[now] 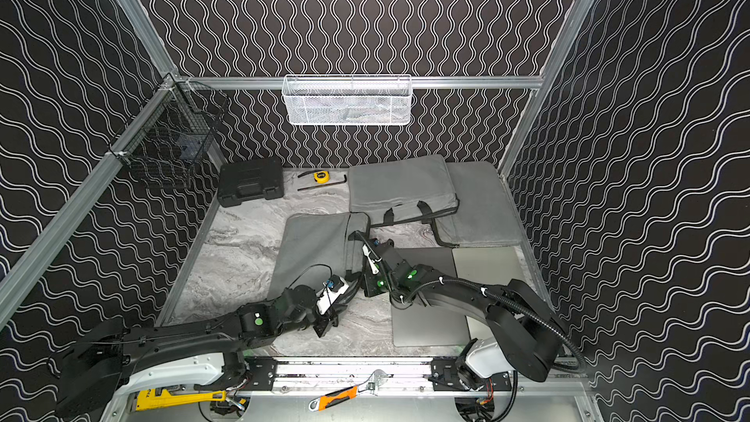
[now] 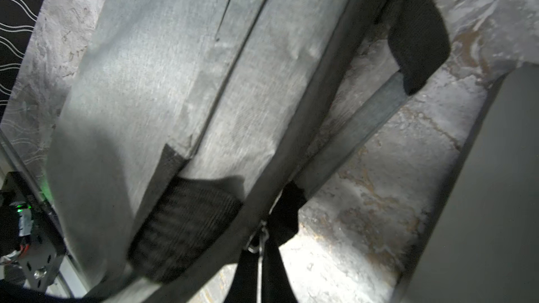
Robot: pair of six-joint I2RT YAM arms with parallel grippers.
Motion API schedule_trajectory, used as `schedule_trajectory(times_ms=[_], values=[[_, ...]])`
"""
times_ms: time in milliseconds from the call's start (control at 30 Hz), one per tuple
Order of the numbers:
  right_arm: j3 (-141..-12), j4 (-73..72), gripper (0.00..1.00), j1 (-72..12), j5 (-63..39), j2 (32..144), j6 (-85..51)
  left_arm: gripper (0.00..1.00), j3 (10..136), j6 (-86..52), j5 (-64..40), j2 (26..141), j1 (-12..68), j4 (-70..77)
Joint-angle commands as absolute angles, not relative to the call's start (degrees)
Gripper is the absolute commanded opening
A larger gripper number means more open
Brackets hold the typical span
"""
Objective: Open the zippered laptop bag and take out the laptop
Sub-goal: Unzip the zipper on the zippered laptop bag.
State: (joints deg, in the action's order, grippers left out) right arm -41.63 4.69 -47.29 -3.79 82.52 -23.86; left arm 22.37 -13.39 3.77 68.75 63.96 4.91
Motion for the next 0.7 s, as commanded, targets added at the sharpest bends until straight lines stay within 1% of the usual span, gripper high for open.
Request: schedule_trajectory(times_ms=[0, 367, 667], values=[[-42.62, 1.54, 0.00, -45.91, 0.90, 83.30, -22.51, 0.00, 22.39, -13.67, -0.67, 68.16, 64.51, 5.28], [-44.36, 0.01, 0.00, -42.77, -1.54, 85.43, -20.52, 0.00, 21.16, -15.77, -0.23, 65.61, 65.21, 4.39], [-45.17, 0.09, 0.00, -40.99, -1.08, 86.13, -19.87, 0.00, 19.82, -17.19, -1.18, 63.22, 65.30, 4.72]])
